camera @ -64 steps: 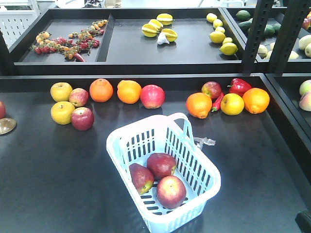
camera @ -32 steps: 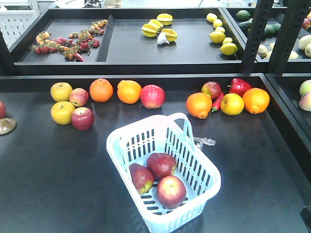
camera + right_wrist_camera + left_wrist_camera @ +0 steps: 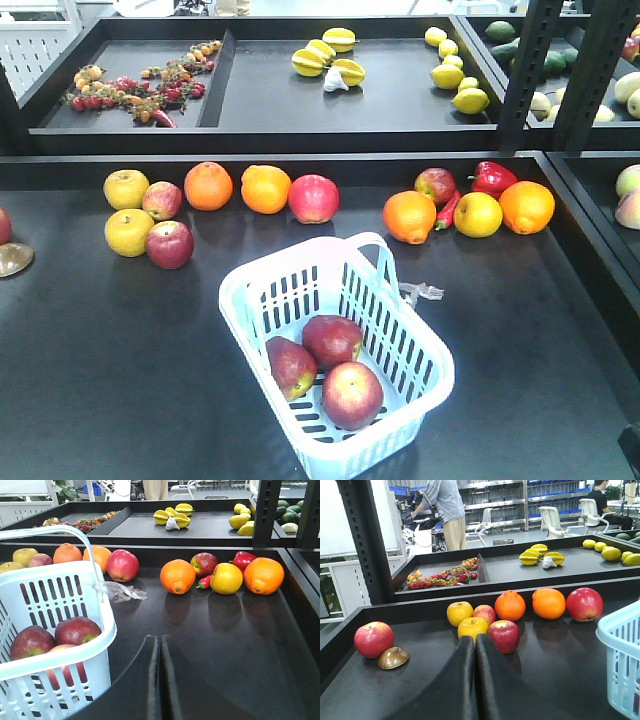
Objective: Pick three apples into basket with both arms
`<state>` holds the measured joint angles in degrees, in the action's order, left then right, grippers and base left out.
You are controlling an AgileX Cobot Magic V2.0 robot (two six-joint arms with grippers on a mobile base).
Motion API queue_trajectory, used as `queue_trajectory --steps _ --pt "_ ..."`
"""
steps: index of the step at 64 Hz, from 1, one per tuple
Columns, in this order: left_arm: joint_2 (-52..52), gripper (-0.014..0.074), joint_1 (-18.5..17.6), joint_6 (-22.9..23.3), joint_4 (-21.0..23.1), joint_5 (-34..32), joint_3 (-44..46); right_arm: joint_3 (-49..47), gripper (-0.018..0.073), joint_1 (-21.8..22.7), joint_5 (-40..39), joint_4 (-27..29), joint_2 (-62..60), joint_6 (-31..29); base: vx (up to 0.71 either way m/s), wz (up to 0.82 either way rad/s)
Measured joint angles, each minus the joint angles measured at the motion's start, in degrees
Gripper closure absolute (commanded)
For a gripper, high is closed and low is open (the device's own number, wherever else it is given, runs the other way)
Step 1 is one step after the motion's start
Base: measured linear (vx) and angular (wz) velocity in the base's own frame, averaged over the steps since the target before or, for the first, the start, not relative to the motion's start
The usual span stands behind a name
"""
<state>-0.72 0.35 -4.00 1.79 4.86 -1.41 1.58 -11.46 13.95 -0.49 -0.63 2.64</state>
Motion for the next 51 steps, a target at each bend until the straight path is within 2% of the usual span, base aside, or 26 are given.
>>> queue_trajectory --steps 51 --pt "0.00 0.0603 0.00 0.00 0.00 0.00 0.00 0.00 0.0561 0.00 -1.06 0.00 0.00 0.05 0.00 0.00"
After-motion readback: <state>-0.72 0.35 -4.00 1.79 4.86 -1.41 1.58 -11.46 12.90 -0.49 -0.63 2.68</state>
